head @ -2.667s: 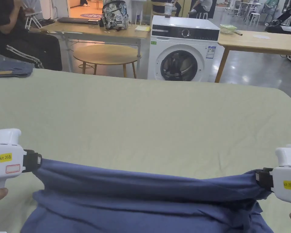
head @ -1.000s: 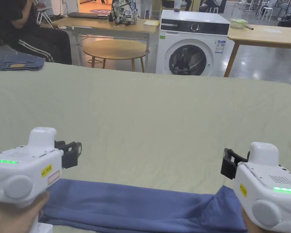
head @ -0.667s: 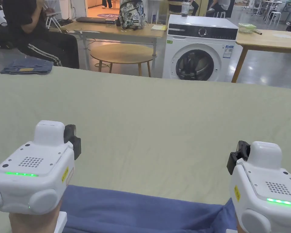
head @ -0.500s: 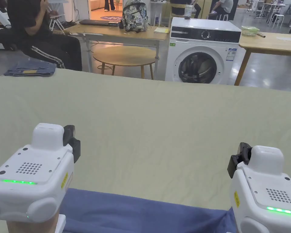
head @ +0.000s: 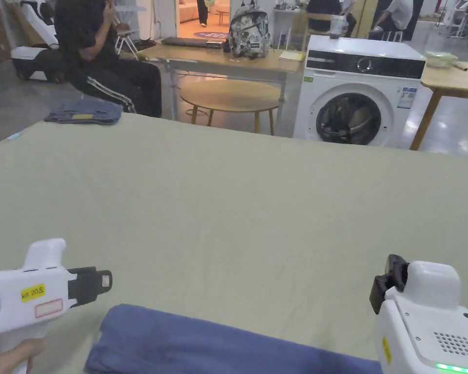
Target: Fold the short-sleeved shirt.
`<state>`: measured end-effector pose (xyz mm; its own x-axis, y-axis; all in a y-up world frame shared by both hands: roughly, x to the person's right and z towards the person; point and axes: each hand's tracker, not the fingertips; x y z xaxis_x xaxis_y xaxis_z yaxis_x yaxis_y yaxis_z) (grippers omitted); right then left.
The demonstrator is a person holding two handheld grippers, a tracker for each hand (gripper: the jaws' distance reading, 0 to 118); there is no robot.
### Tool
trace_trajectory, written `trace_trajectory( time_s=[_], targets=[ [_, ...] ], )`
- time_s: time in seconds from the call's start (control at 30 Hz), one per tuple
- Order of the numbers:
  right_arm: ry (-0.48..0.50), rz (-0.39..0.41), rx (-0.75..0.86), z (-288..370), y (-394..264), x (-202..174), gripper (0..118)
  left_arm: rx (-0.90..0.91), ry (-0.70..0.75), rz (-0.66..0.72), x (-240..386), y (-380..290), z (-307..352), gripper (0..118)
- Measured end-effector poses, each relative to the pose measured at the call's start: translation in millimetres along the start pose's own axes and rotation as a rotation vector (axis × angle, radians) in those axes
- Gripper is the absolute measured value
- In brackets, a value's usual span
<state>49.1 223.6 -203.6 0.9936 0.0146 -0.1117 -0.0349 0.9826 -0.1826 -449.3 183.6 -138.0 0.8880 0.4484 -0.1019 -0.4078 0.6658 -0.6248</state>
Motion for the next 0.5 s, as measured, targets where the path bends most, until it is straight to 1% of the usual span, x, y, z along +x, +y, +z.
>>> trace_trajectory(
  time_s=[0.03, 0.1, 0.17, 0.23, 0.33, 0.37, 0.43, 0.47, 0.5],
  targets=[
    [0.006, -0.002, -0.008, -1, -1, 0, 0, -0.029, -0.052, 0.049, -13, -1, -3, 1],
    [0.028, -0.015, -0.024, -3, -4, 0, 0, -0.106, -0.077, 0.118, -25, -6, -7, 14],
    [0.035, -0.019, -0.039, -4, -6, 0, 0, -0.153, -0.058, 0.095, -35, -8, -12, 21],
    [0.042, -0.016, -0.045, -5, -8, -1, 0, -0.225, -0.089, 0.100, -38, -12, -18, 43],
    [0.051, -0.008, -0.058, -7, -11, -1, 0, -0.324, -0.151, 0.162, -49, -17, -31, 70],
    [0.053, -0.008, -0.063, -7, -12, -1, 0, -0.345, -0.157, 0.189, -53, -19, -36, 73],
    [0.058, -0.011, -0.076, -7, -13, -1, 0, -0.398, -0.185, 0.251, -61, -24, -48, 73],
    [0.062, -0.014, -0.080, -7, -13, -1, 0, -0.406, -0.224, 0.276, -63, -26, -49, 73],
    [0.062, -0.013, -0.083, -8, -13, -1, 0, -0.383, -0.285, 0.329, -64, -28, -49, 73]
  ],
)
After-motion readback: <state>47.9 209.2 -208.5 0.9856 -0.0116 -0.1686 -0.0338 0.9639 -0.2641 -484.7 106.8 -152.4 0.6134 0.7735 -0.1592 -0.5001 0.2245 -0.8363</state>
